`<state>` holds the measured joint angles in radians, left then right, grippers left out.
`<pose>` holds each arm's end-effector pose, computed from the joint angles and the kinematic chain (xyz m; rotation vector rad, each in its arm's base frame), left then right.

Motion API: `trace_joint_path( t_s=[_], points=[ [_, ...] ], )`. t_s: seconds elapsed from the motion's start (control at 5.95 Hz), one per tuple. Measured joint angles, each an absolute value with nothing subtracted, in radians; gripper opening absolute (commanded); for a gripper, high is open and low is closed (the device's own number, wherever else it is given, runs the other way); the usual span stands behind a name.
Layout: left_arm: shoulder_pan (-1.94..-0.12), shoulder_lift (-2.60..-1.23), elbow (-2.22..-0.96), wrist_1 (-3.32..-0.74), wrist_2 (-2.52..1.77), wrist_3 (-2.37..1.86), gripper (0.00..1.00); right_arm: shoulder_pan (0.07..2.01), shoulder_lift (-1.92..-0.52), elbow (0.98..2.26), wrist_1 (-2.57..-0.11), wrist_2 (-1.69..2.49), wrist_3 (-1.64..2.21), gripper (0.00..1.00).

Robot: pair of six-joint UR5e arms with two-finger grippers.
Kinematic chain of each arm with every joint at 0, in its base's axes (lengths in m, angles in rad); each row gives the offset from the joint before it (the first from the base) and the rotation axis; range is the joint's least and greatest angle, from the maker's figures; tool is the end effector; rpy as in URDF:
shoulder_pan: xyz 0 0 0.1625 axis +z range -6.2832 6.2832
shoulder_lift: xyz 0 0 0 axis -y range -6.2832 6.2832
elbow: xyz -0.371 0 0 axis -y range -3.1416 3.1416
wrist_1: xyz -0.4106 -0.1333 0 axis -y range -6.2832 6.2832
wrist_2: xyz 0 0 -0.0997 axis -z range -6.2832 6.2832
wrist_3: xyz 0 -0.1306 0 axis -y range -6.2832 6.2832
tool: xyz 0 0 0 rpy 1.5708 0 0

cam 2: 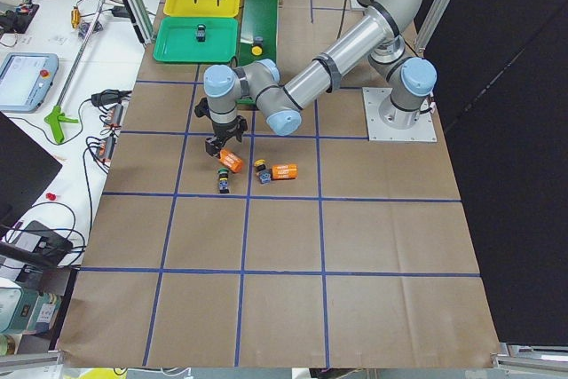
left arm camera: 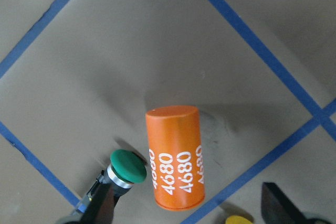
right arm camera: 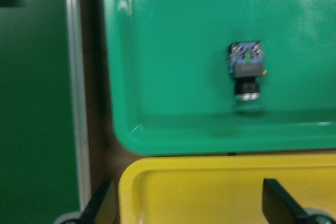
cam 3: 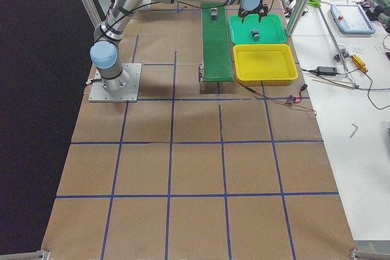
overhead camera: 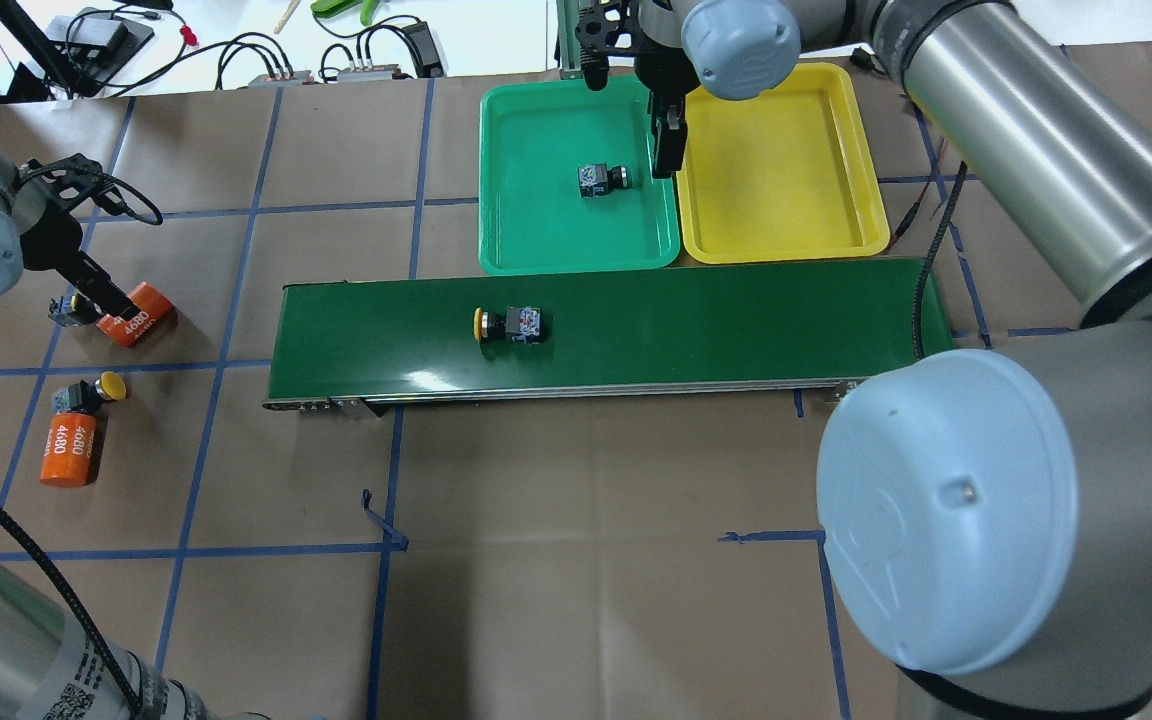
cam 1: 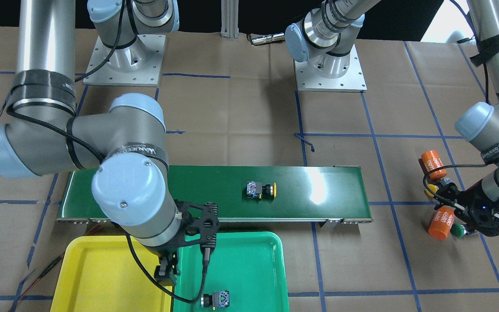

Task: Sort buttons by color to trays
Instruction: 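Grasp yellow button with right gripper while left places orange cylinder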

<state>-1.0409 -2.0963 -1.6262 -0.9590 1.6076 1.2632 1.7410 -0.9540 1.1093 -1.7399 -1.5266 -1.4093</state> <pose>0.2091 -0.6112 0.1307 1.1085 2.8891 0.0146 0.2593 -0.6878 0.2725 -2.2112 2.1913 -0.0574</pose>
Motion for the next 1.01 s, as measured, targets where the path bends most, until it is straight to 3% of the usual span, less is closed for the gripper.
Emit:
trace_joint_path(
  t_s=[0.17, 0.34, 0.5, 0.67, 0.84, 1.01],
  points=[
    [-1.04, -2.131, -1.622, -0.957, 1.607, 1.27, 0.91, 1.706, -1.081, 1.218, -1.673, -1.529, -1.458, 1.0],
    [-1.039, -2.155, -1.619, -0.954, 1.609, 1.289, 0.66, 1.679, -1.213, 1.356, -1.659, -1.528, -1.487, 1.0],
    [-1.039, -2.17, -1.617, -0.951, 1.609, 1.309, 0.32, 1.668, -1.299, 1.465, -1.685, -1.525, -1.492, 1.0],
    [-1.039, -2.176, -1.616, -0.95, 1.609, 1.32, 0.14, 1.669, -1.331, 1.519, -1.721, -1.519, -1.484, 1.0],
    [-1.039, -2.172, -1.615, -0.95, 1.613, 1.325, 0.04, 1.679, -1.321, 1.538, -1.746, -1.512, -1.453, 1.0],
    [-1.041, -2.162, -1.616, -0.95, 1.614, 1.328, 0.03, 1.709, -1.281, 1.543, -1.792, -1.508, -1.404, 1.0]
  ],
)
